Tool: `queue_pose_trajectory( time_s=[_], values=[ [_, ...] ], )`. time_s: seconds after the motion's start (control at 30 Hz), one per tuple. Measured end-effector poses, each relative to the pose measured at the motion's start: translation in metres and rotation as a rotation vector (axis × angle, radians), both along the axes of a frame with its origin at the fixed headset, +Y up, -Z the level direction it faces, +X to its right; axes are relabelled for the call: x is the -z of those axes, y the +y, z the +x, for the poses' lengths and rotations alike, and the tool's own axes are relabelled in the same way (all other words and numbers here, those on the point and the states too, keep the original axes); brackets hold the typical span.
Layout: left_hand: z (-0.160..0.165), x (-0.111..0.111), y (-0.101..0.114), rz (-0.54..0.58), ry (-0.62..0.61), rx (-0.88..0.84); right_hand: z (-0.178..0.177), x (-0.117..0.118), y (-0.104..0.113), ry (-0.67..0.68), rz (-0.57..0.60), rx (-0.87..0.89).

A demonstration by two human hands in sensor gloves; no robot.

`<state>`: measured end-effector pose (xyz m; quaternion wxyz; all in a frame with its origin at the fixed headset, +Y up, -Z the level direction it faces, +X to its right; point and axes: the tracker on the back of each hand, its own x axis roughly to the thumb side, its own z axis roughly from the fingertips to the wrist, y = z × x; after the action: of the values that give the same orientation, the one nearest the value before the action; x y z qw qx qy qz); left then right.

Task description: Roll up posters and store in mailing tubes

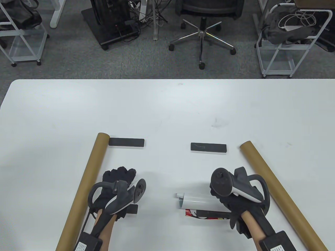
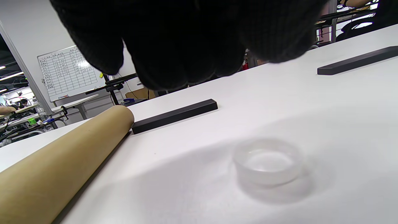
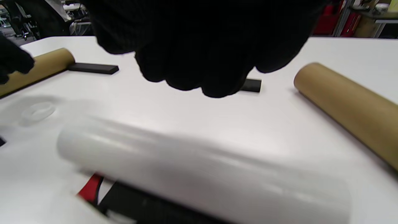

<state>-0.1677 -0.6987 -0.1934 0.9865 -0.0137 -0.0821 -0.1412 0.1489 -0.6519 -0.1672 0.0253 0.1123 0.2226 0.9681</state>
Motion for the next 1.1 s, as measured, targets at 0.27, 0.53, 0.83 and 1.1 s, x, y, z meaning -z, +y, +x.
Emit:
queue_pose_trajectory(
  time_s=[0.27,0.53,0.83,1.1],
  values=[
    [0.000,0.000,-0.001,-0.011,0.000,-0.015,-0.006,-0.038,-0.024,0.091,-0.103,-0.050],
    [0.003,0.003,-0.003,-0.030,-0.008,-0.021,-0.017,-0.039,-0.058,0.093,-0.082,-0.226],
    [0.004,0.004,-0.004,-0.031,-0.019,-0.027,-0.031,-0.031,-0.094,0.183,0.045,-0.337],
    [0.004,0.006,-0.007,-0.046,-0.014,-0.025,-0.043,-0.035,-0.102,0.298,0.218,-0.427]
  ],
)
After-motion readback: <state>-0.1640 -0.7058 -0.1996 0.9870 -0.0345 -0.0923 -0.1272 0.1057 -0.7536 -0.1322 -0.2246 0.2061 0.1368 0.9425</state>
